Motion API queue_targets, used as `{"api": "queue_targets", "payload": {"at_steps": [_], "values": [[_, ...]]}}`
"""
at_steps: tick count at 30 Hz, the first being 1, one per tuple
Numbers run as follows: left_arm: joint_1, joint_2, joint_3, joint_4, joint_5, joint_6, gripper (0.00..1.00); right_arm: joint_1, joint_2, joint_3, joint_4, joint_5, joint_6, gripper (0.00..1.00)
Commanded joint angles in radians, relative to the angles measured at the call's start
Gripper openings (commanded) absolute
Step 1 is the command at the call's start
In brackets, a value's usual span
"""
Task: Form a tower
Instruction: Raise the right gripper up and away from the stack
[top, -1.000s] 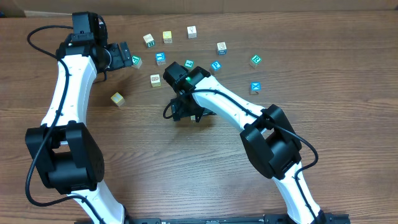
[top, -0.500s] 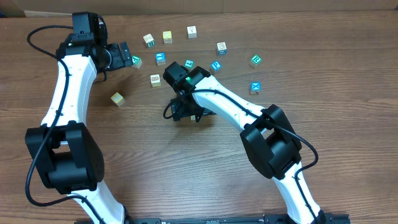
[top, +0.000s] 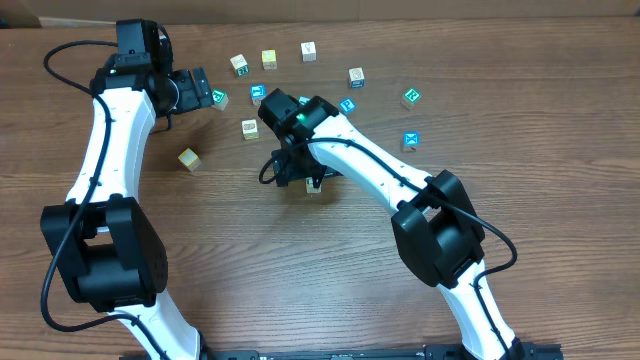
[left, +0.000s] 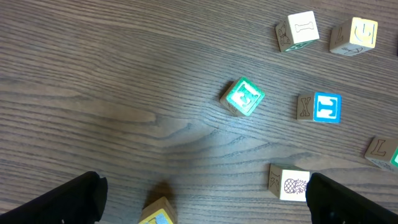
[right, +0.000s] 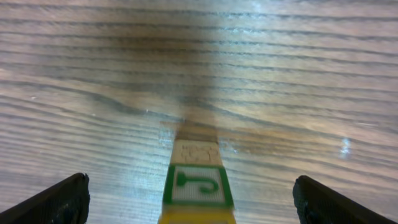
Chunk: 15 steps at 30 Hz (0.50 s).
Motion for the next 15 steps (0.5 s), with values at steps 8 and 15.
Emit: {"api": "queue_targets", "payload": {"at_steps": [8,15], "values": [[-0.006,-0.028,0.0,0.003,0.0,-0.009,0.99,-0.011,0.004,0.352,-0.204,0.023,-0.005,1.0],[-0.006,-0.028,0.0,0.003,0.0,-0.009,0.99,-0.056,-0.017,0.623,-0.458,0.023,0.017,0.85]]}}
